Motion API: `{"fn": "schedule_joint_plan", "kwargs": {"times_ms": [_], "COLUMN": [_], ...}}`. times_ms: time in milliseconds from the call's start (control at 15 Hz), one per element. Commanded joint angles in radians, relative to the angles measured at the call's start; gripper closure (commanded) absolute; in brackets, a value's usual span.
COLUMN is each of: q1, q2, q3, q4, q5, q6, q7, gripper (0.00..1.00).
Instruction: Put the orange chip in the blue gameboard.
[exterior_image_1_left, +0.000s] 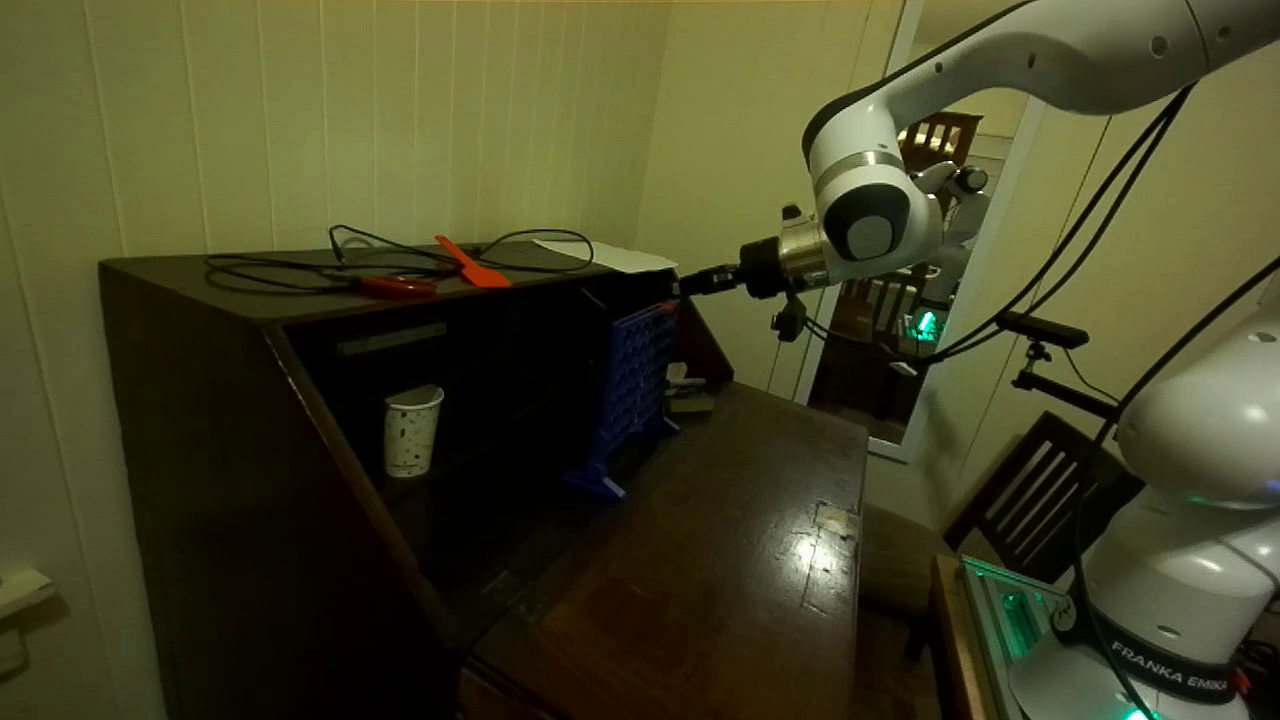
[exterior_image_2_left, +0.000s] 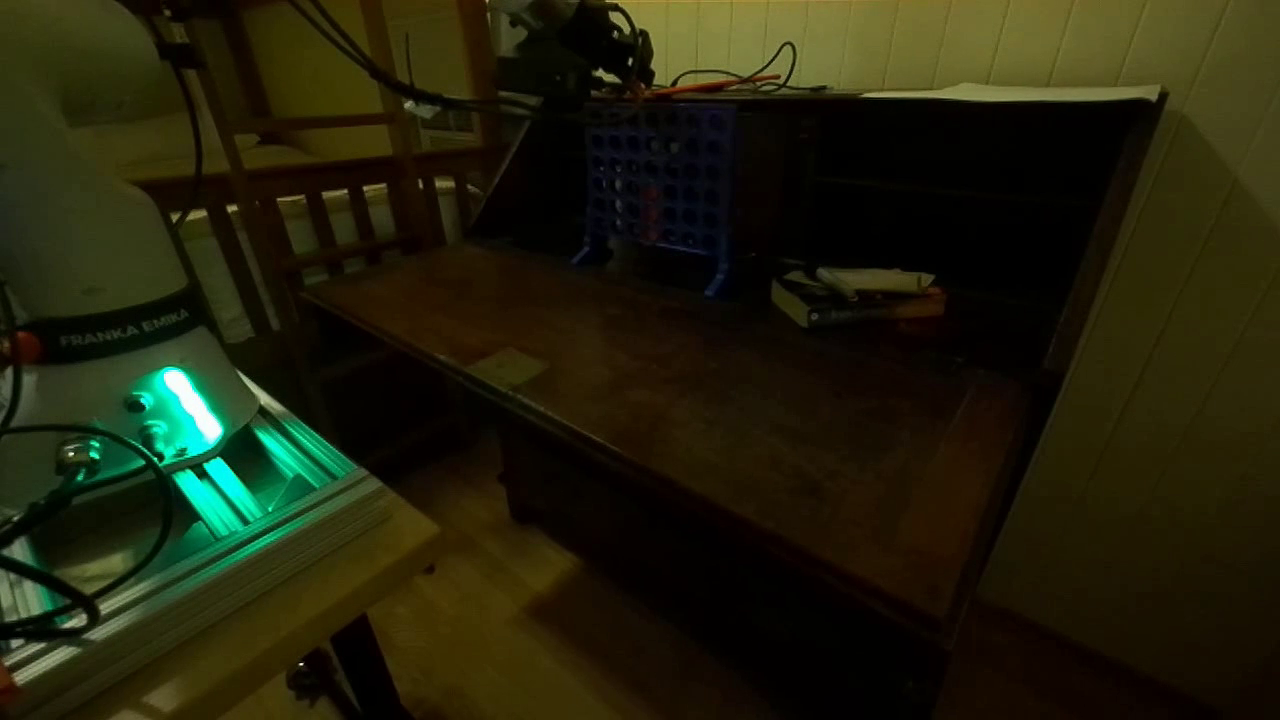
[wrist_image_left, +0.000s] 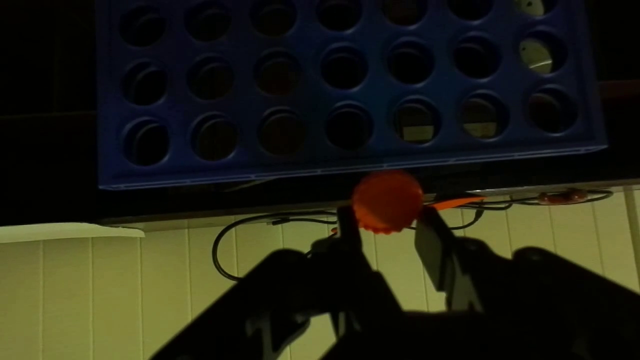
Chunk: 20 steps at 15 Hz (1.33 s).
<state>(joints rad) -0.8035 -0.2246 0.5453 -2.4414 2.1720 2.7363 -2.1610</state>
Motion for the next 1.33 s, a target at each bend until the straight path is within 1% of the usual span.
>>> {"fn": "schedule_joint_plan", "kwargs": {"times_ms": [0,600,1267], "q1": [-0.005,-0.013,-0.014], "q2": [0.019,0.041,0.098], "q3": [0.003,0.005,0.007], "q4": [0.022,0.045,0.084], "q5": [0.023,0.061,0.091], "q6": [-0.012,-0.028,-0.017], "q7": [-0.023,-0.076,-0.144], "gripper": [0.91,0.91,0.91]}}
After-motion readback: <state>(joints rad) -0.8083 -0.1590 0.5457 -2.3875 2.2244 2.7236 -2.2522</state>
